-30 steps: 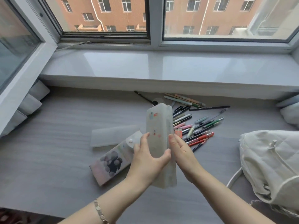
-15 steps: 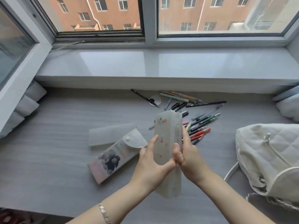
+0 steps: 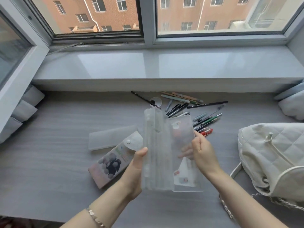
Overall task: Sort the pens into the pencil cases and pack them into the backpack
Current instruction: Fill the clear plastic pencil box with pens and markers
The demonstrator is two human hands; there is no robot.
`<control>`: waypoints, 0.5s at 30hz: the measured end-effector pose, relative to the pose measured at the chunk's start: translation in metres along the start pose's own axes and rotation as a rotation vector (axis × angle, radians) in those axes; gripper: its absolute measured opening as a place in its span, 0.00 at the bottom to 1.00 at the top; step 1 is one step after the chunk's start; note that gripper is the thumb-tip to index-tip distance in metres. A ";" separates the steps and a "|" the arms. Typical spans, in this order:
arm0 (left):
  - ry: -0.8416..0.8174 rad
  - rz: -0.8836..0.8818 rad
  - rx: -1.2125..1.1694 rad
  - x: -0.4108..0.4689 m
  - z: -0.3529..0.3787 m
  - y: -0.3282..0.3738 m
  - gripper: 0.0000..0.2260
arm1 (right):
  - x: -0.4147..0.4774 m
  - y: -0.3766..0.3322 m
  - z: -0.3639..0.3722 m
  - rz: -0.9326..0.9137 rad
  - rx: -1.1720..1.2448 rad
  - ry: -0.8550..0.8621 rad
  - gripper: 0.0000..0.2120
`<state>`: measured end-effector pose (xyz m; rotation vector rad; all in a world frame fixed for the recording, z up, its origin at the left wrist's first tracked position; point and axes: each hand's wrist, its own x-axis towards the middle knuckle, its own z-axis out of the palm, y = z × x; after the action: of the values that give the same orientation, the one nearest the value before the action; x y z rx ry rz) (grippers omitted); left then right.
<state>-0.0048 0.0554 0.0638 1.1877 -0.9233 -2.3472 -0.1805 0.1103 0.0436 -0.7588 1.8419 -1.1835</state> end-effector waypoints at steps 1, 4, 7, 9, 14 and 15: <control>0.009 -0.064 -0.096 0.003 -0.008 -0.001 0.20 | 0.000 -0.001 0.000 -0.017 0.014 0.022 0.18; 0.084 -0.137 -0.216 0.013 -0.028 -0.002 0.22 | -0.002 -0.004 0.001 -0.054 0.029 0.055 0.18; 0.202 -0.131 -0.013 0.016 -0.031 -0.002 0.19 | -0.005 -0.006 0.001 -0.068 0.021 0.061 0.19; 0.335 -0.105 0.160 0.019 -0.027 0.003 0.18 | -0.010 -0.006 0.004 -0.041 0.030 0.053 0.19; 0.526 -0.109 0.343 0.024 -0.018 0.015 0.33 | -0.015 -0.016 0.014 -0.065 0.075 0.028 0.19; 0.577 -0.117 0.382 0.026 -0.019 0.016 0.36 | -0.015 -0.018 0.014 -0.054 0.120 0.006 0.19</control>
<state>-0.0042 0.0211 0.0511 1.9734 -1.1250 -1.7677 -0.1603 0.1093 0.0612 -0.7414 1.7481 -1.3194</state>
